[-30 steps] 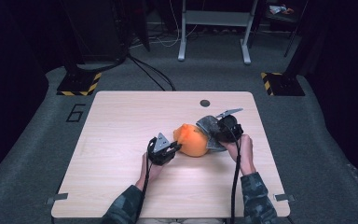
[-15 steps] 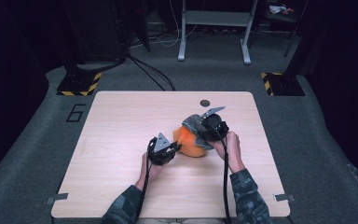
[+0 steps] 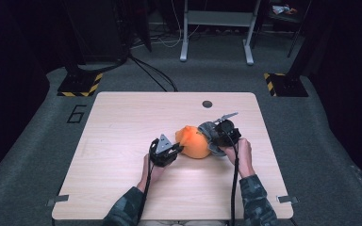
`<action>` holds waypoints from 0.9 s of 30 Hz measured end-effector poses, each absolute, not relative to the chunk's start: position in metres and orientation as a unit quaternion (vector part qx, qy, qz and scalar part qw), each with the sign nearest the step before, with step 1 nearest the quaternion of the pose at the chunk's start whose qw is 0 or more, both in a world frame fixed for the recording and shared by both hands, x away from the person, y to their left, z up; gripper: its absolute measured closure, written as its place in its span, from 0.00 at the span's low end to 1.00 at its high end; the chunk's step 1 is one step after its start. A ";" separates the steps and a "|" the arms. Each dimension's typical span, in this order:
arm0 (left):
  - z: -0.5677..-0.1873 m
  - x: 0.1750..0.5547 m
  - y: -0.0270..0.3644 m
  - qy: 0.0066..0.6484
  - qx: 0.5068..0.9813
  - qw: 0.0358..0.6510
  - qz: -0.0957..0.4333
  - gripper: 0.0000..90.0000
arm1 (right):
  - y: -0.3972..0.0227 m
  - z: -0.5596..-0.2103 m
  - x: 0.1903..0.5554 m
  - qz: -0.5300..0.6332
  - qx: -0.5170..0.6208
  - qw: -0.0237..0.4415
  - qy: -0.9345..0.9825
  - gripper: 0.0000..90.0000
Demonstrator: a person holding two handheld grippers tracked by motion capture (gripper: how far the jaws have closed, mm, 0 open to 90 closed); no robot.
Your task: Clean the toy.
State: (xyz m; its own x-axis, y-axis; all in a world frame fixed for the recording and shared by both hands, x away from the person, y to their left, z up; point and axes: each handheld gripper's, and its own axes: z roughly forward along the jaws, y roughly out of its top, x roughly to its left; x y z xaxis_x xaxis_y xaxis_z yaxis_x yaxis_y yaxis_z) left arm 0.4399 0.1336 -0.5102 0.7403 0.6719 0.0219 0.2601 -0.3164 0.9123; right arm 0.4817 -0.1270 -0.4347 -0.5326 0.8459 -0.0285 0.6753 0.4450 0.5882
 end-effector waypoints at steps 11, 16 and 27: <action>-0.511 0.440 0.134 0.299 0.783 0.505 0.205 0.89 | -0.141 -0.474 0.493 0.221 0.493 0.135 0.831 0.77; -0.511 0.440 0.134 0.299 0.782 0.506 0.205 0.89 | -0.147 -0.451 0.488 0.243 0.487 0.161 0.823 0.78; -0.511 0.440 0.135 0.299 0.783 0.506 0.205 0.89 | -0.113 -0.390 0.467 0.310 0.422 0.195 0.830 0.77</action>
State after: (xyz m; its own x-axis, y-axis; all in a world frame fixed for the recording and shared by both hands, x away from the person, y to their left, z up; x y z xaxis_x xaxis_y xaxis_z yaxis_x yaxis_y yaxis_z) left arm 0.4402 0.1345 -0.5108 0.7373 0.6753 0.0179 0.2604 -0.3086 0.9148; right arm 0.4674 -0.1134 -0.3900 -0.5683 0.8204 -0.0632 0.5783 0.4528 0.6787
